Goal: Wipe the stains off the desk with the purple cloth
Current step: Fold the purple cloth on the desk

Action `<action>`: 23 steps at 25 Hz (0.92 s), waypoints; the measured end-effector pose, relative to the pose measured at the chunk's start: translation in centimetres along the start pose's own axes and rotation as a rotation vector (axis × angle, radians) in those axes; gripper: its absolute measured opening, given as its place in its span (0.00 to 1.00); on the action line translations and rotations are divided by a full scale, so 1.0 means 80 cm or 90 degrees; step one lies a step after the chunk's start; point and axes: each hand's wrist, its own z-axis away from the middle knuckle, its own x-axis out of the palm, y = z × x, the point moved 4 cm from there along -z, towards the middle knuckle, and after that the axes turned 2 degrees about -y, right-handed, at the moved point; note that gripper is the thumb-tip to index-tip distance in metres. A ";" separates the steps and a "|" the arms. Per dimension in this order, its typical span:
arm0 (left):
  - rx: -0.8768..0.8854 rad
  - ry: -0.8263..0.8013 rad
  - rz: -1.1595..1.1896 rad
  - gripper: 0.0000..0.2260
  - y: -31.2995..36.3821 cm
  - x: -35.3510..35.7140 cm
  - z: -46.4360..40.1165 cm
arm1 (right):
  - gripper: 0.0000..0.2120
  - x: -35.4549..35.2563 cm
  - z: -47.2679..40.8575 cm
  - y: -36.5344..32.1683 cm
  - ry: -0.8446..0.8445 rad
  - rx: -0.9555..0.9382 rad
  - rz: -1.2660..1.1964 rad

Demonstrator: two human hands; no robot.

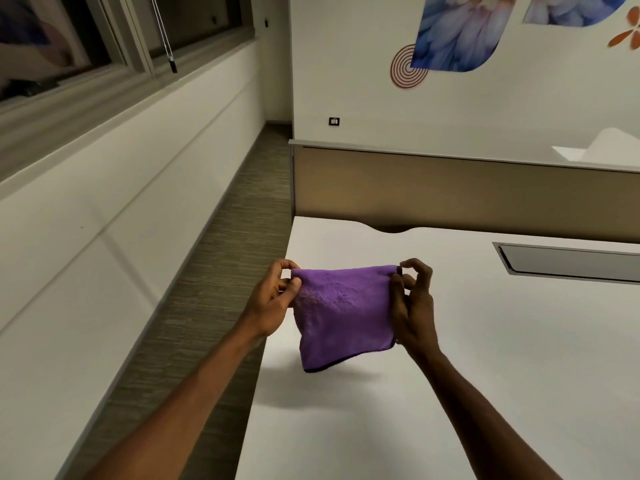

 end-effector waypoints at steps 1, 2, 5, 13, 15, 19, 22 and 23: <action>-0.024 0.048 0.009 0.07 -0.007 0.001 -0.013 | 0.11 0.011 -0.012 0.006 0.030 0.009 0.003; -0.047 0.103 0.010 0.06 -0.013 0.001 -0.025 | 0.09 0.021 -0.023 0.012 0.047 0.021 0.002; -0.140 0.186 0.157 0.09 -0.034 0.002 -0.063 | 0.10 0.051 -0.056 0.040 0.023 0.118 -0.099; -0.101 0.070 0.045 0.10 -0.076 -0.014 -0.188 | 0.18 0.099 -0.154 0.114 -0.033 0.191 -0.122; -0.092 0.087 0.032 0.11 -0.081 -0.018 -0.236 | 0.18 0.120 -0.197 0.130 -0.024 0.220 -0.098; -0.095 0.096 0.013 0.15 -0.099 -0.038 -0.331 | 0.10 0.159 -0.293 0.155 -0.003 0.271 -0.120; -0.192 0.127 -0.194 0.22 -0.136 -0.066 -0.366 | 0.17 0.180 -0.324 0.192 -0.096 0.302 0.072; -0.207 0.123 -0.252 0.21 -0.149 -0.069 -0.367 | 0.20 0.186 -0.321 0.205 -0.151 0.269 0.187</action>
